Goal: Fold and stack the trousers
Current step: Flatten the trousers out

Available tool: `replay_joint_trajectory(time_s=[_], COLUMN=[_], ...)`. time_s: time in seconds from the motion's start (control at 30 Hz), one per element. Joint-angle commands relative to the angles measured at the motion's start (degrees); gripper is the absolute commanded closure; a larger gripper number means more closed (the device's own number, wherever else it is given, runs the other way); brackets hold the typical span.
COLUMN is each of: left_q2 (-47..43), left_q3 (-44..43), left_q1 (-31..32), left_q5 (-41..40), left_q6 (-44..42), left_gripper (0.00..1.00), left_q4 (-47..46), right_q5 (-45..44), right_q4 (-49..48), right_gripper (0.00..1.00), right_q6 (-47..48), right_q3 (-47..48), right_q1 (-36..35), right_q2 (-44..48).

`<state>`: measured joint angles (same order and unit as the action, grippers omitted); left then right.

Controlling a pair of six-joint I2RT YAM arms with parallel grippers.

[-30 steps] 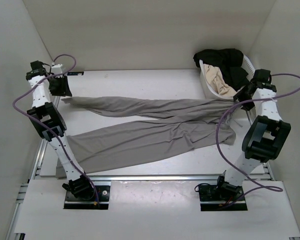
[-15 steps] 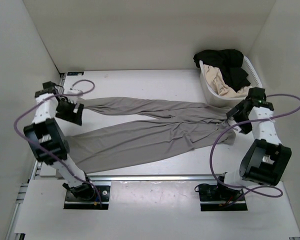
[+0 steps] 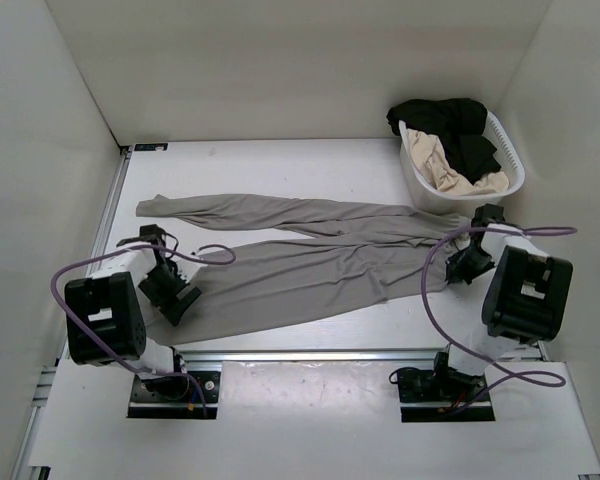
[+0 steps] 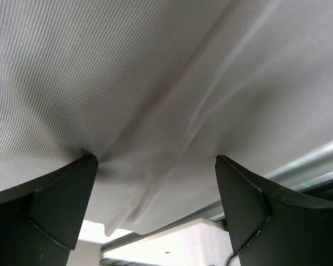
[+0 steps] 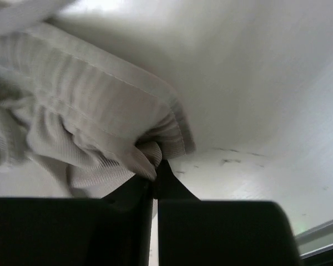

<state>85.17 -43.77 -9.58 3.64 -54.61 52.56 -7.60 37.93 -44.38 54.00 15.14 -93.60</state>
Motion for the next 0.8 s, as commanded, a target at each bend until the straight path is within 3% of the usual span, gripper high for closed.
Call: replay_joint_trajectory(time_s=[0.0, 0.13, 0.33, 0.47, 0.5, 0.53, 0.57, 0.63, 0.67, 0.73, 0.77], left_q2=[1.67, 3.07, 2.47, 0.27, 0.26, 0.26, 0.26, -0.26, -0.26, -0.97, -0.97], left_q3=[5.25, 10.46, 9.23, 9.23, 9.23, 9.23, 9.23, 9.75, 8.45, 3.20, -1.01], left_q1=[-0.08, -1.57, -4.74, -4.74, -5.26, -5.79, -5.80, -6.50, -7.11, -8.69, -8.70], left_q5=[-3.81, -10.66, -9.62, -9.00, -9.00, -10.39, -11.02, -12.16, -11.64, -6.75, 1.03], left_q6=[-1.03, -4.54, -5.85, -8.49, -9.28, -11.11, -12.18, -14.89, -15.43, -15.44, -13.44], left_gripper=[0.00, 0.00, 0.00, 0.00, 0.00, 0.00, 0.00, 0.00, 0.00, 0.00, 0.00], left_q4=[-8.60, -14.67, -12.58, -11.25, -10.46, -10.46, -10.46, -9.84, -9.06, -3.99, -1.25], right_q5=[-5.49, -7.33, -8.49, -11.03, -12.08, -13.22, -14.45, -16.82, -17.62, -19.64, -21.04], right_q4=[5.82, 13.26, 24.53, 31.75, 32.37, 32.38, 33.25, 33.26, 33.26, 31.33, 30.37], right_gripper=[1.00, 1.00, 1.00, 1.00, 0.93, 0.80, 0.50, 0.30, 0.24, 0.24, 0.24], right_q6=[-5.18, -12.90, -23.47, -23.48, -22.78, -22.25, -22.24, -21.10, -20.05, -16.12, -14.44], right_q3=[-5.73, -14.52, -20.95, -20.34, -19.81, -19.81, -19.20, -16.31, -14.73, -8.69, -6.30], right_q1=[0.77, 2.18, 2.71, 2.71, 2.71, 2.71, 2.71, 2.71, 2.71, 2.71, 2.71], right_q2=[7.10, 24.10, 47.68, 52.38, 52.38, 51.69, 50.81, 47.83, 46.85, 44.92, 44.91])
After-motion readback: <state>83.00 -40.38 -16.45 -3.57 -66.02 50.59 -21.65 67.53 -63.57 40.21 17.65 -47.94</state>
